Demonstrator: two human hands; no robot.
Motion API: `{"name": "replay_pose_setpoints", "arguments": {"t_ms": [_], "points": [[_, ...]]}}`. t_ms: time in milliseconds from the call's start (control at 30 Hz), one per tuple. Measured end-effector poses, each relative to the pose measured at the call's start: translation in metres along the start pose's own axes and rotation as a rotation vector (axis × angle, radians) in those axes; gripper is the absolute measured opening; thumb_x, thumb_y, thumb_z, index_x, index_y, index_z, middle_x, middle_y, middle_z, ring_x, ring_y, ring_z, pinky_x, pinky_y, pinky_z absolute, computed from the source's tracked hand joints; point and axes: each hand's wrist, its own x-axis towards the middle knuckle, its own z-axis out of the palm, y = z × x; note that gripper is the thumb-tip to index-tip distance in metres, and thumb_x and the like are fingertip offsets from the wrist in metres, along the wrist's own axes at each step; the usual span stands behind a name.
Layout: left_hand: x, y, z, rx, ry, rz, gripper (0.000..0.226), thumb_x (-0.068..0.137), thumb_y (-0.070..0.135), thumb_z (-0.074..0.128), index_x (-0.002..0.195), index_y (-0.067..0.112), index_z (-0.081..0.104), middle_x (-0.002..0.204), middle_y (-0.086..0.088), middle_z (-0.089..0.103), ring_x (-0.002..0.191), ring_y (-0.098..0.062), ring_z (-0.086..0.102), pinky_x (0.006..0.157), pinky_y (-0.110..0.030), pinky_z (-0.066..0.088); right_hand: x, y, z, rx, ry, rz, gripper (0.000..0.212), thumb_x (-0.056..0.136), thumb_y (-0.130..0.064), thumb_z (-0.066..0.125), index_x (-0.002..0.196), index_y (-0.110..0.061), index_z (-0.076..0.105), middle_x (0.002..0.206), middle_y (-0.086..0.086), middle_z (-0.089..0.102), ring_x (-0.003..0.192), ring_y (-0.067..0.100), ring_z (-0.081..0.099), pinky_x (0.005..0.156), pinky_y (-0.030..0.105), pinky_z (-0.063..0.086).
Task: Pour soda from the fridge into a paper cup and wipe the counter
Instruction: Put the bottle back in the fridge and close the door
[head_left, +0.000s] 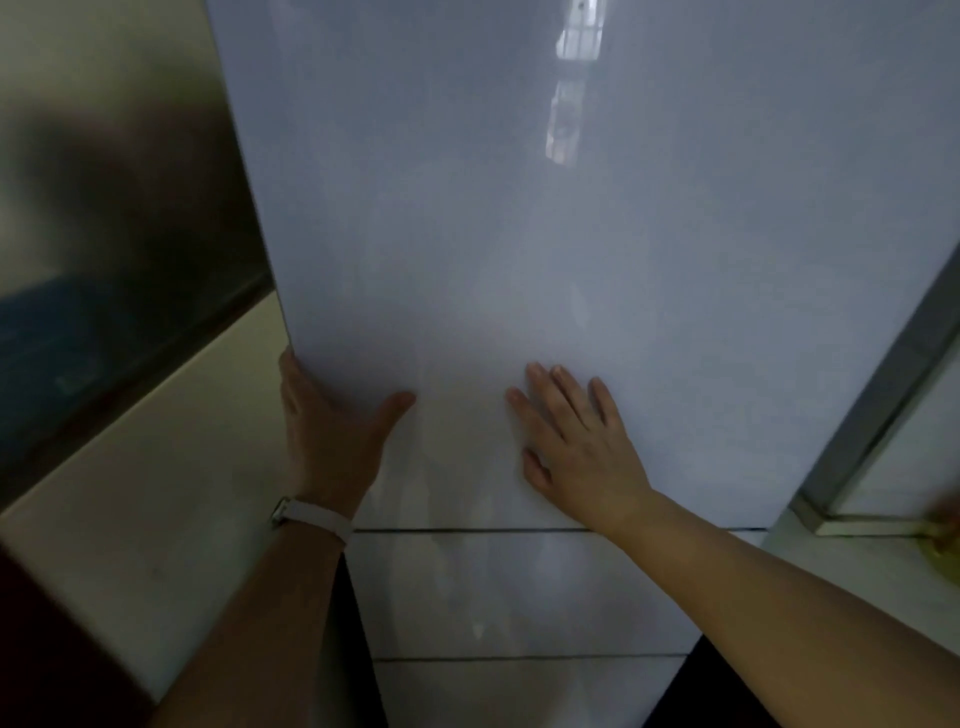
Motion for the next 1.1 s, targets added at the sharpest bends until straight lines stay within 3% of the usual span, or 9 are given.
{"name": "replay_pose_setpoints", "arguments": {"t_ms": [200,300,400,500,600,667,767,933,1100], "points": [[-0.006,0.003,-0.002,0.027,-0.013,-0.010,0.105,0.064,0.036,0.090,0.145,0.012,0.027,0.141,-0.012,0.042,0.122,-0.024,0.044,0.082,-0.032,0.039,-0.001,-0.001,-0.008,-0.009,-0.092,-0.001,0.074,0.085,-0.032,0.057,0.152,-0.019,0.027,0.159,0.008,0.015,0.145,0.028,0.019,0.117,0.050,0.008],[-0.014,0.007,-0.009,0.046,-0.033,-0.055,0.105,0.067,0.037,0.089,0.147,0.012,0.027,0.142,-0.014,0.041,0.125,-0.030,0.044,0.091,-0.040,0.045,0.000,-0.006,-0.022,0.004,-0.196,0.027,0.080,0.080,-0.034,0.064,0.151,-0.017,0.032,0.160,0.009,0.016,0.145,0.029,0.019,0.117,0.053,0.015],[-0.030,0.007,-0.019,0.143,-0.033,-0.038,0.093,0.070,0.034,0.086,0.142,0.005,0.036,0.141,-0.020,0.042,0.126,-0.038,0.043,0.097,-0.054,0.047,-0.001,-0.013,-0.040,0.068,-0.253,0.074,0.075,0.075,-0.031,0.068,0.144,-0.013,0.044,0.158,0.014,0.029,0.143,0.032,0.028,0.114,0.054,0.026],[-0.052,0.014,-0.030,0.203,-0.123,-0.068,0.081,0.073,0.026,0.083,0.140,0.003,0.044,0.145,-0.024,0.039,0.131,-0.042,0.040,0.105,-0.052,0.041,-0.014,-0.016,-0.058,0.159,-0.295,0.118,0.066,0.072,-0.025,0.070,0.134,-0.008,0.054,0.147,0.021,0.044,0.133,0.036,0.044,0.108,0.052,0.036],[-0.075,0.019,-0.043,0.210,-0.250,0.017,0.059,0.075,0.037,0.070,0.121,0.001,0.062,0.128,-0.024,0.058,0.121,-0.040,0.052,0.100,-0.045,0.042,-0.034,-0.020,-0.077,0.185,-0.372,0.192,0.047,0.075,-0.024,0.063,0.119,-0.008,0.061,0.127,0.016,0.058,0.114,0.035,0.056,0.092,0.043,0.047],[-0.089,0.020,-0.049,0.192,-0.331,0.066,0.058,0.074,0.045,0.059,0.113,0.003,0.067,0.115,-0.019,0.066,0.109,-0.037,0.060,0.093,-0.041,0.046,-0.052,-0.022,-0.088,0.158,-0.451,0.255,0.038,0.083,-0.028,0.057,0.116,-0.010,0.061,0.119,0.010,0.058,0.108,0.030,0.057,0.086,0.039,0.047],[-0.110,0.025,-0.058,0.133,-0.530,0.104,0.049,0.082,0.037,0.065,0.120,0.007,0.065,0.119,-0.011,0.066,0.110,-0.029,0.059,0.097,-0.035,0.042,-0.085,-0.028,-0.107,0.182,-0.532,0.388,0.033,0.092,-0.035,0.050,0.116,-0.014,0.061,0.112,0.004,0.058,0.104,0.025,0.056,0.081,0.034,0.045],[-0.152,0.017,-0.058,0.126,-0.905,0.330,0.064,0.082,0.057,0.049,0.120,0.010,0.067,0.116,-0.007,0.069,0.107,-0.026,0.063,0.099,-0.036,0.047,-0.150,-0.043,-0.148,0.281,-0.544,0.646,0.033,0.096,-0.035,0.048,0.121,-0.018,0.062,0.116,0.000,0.061,0.106,0.020,0.056,0.084,0.033,0.047],[-0.193,0.029,-0.048,0.225,-1.109,0.344,0.082,0.070,0.069,0.034,0.121,0.014,0.068,0.121,-0.002,0.068,0.113,-0.023,0.060,0.100,-0.032,0.045,-0.217,-0.055,-0.204,0.311,-0.628,0.835,0.028,0.098,-0.035,0.046,0.112,-0.018,0.065,0.111,-0.002,0.058,0.102,0.017,0.055,0.086,0.036,0.048]]}}
